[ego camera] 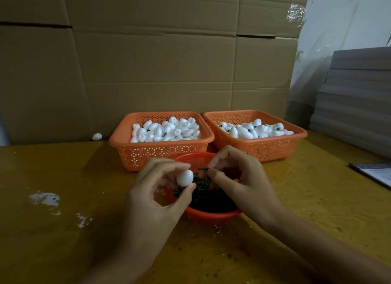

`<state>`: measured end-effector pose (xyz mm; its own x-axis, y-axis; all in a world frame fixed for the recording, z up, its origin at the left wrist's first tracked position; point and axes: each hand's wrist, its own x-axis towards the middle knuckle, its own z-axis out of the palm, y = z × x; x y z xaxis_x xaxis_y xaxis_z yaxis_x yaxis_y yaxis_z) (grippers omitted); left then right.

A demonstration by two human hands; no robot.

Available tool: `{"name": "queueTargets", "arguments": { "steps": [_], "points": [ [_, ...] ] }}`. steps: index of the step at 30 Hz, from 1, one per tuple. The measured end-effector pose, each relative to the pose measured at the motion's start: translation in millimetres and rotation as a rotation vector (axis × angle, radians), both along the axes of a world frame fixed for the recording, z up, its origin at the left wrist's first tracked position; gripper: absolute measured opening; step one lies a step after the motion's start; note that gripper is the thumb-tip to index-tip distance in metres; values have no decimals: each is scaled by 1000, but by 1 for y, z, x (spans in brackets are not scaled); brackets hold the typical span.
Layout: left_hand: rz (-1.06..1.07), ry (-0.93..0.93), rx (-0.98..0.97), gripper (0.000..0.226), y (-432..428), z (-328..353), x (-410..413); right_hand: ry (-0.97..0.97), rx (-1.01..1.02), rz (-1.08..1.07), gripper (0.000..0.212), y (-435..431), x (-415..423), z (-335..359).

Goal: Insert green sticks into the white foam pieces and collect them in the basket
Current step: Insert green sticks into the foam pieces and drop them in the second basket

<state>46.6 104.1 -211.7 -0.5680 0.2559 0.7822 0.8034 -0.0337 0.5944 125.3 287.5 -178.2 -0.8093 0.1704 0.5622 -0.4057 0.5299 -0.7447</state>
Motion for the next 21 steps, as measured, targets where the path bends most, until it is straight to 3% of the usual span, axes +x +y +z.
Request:
{"name": "queueTargets", "arguments": {
  "steps": [9,21],
  "points": [
    [3,-160,57,29,-2,4,2,-52,1,10,18,2,0,0],
    [-46,-311,134,29,-1,6,1,-10,55,99,5,4,-1,0]
  ]
}}
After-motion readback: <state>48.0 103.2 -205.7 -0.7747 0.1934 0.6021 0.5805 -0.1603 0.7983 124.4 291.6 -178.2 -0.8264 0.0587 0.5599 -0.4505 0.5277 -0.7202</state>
